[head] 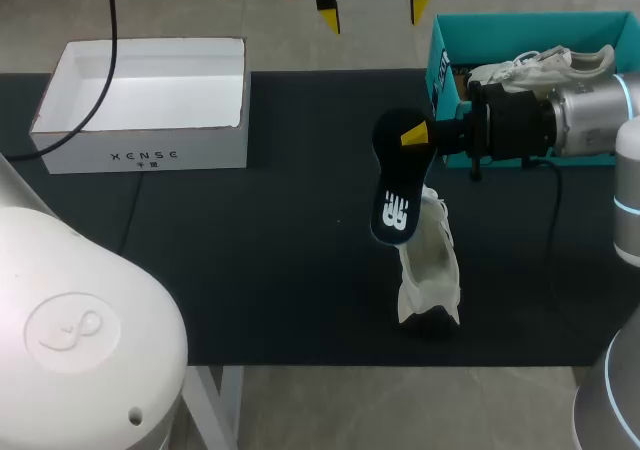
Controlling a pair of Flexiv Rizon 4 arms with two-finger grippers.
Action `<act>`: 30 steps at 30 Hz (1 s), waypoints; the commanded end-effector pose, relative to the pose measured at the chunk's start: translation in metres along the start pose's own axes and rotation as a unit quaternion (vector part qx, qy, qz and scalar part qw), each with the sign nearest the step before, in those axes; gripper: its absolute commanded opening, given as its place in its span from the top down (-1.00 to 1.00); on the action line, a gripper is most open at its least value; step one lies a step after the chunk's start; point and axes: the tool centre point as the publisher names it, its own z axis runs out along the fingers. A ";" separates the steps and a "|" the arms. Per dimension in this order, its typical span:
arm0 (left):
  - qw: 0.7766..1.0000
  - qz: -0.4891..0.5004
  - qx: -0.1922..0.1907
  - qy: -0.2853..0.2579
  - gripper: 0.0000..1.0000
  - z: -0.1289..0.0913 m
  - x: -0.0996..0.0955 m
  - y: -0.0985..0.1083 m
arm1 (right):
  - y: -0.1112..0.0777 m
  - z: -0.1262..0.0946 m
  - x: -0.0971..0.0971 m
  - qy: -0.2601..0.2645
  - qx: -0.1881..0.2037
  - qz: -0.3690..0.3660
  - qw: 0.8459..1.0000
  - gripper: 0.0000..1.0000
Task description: Take the shoe out of the shoebox, open the shoe tongue, remove and reinsert the insole, then place the shoe into the shoebox
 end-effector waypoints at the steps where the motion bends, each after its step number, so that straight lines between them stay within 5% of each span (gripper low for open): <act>1: 1.000 0.000 0.000 0.001 -1.00 -0.001 0.000 0.000 | -0.001 0.000 0.000 -0.002 -0.001 0.001 1.000 1.00; 26: 1.000 0.000 0.000 0.001 -1.00 -0.001 0.000 0.000 | -0.001 0.000 0.000 -0.002 -0.001 0.001 1.000 1.00; 30: 0.997 0.014 -0.016 -0.067 -1.00 0.000 -0.002 0.002 | -0.001 0.000 0.000 -0.002 -0.001 0.001 1.000 1.00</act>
